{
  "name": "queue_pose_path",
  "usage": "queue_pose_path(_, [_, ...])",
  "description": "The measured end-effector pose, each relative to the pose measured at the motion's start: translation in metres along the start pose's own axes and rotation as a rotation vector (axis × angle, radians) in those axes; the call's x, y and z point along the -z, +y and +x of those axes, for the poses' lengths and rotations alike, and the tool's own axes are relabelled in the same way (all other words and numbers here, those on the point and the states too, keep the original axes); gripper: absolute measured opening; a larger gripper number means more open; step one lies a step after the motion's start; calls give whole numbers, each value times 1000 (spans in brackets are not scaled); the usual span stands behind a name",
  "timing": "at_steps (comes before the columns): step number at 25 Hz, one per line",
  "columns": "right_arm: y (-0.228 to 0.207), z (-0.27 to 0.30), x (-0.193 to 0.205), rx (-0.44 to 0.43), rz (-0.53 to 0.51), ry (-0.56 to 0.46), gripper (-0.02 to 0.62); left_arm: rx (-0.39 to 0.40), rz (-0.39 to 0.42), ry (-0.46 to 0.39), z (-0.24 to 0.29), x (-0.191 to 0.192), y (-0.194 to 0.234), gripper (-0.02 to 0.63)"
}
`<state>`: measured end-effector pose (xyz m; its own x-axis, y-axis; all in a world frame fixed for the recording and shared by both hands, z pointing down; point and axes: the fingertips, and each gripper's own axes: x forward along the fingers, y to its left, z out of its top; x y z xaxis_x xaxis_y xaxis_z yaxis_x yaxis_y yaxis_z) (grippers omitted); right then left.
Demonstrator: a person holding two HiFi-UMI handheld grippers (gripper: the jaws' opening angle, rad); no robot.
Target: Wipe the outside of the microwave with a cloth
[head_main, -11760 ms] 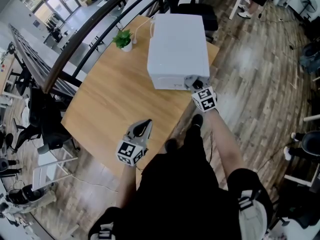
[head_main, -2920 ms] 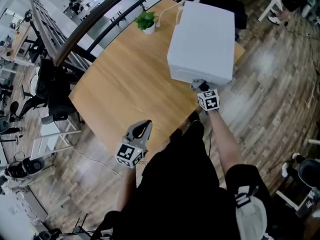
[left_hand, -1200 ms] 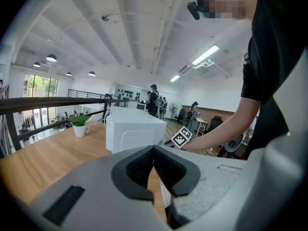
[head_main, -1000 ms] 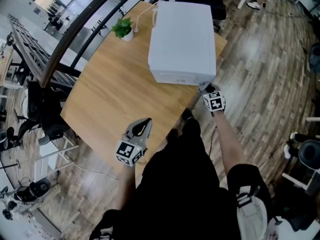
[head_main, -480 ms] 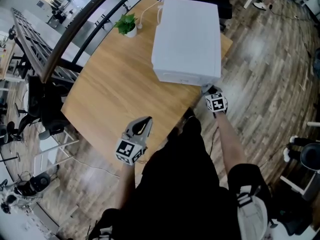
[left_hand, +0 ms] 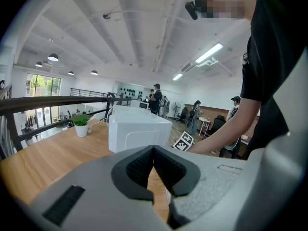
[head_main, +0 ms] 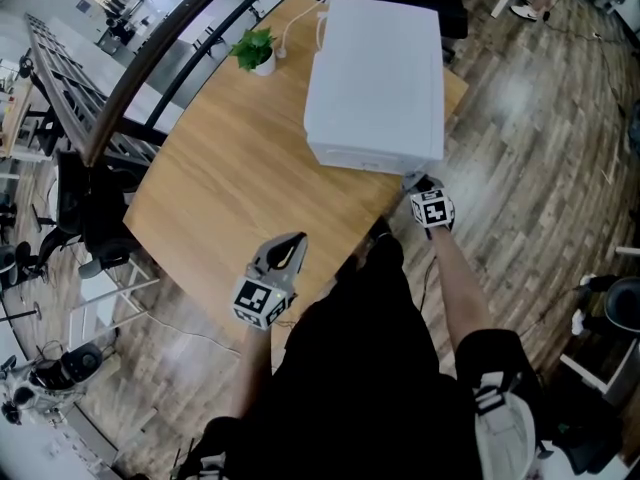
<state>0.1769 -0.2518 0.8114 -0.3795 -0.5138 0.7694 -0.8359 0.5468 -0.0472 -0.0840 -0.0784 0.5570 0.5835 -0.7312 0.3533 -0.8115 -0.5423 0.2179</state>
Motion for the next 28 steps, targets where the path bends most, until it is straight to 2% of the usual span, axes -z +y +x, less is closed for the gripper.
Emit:
queue_pose_path(9, [4, 4, -10, 4, -17, -25, 20, -30, -16, -3, -8, 3, 2, 2])
queue_pose_path(18, [32, 19, -7, -46, -16, 12, 20, -85, -32, -10, -31, 11, 7, 2])
queue_pose_path(22, [46, 23, -30, -55, -51, -49, 20, -110, -41, -16, -41, 15, 10, 2])
queue_pose_path(28, [68, 36, -27, -95, -61, -6, 20, -142, -47, -17, -54, 20, 14, 2])
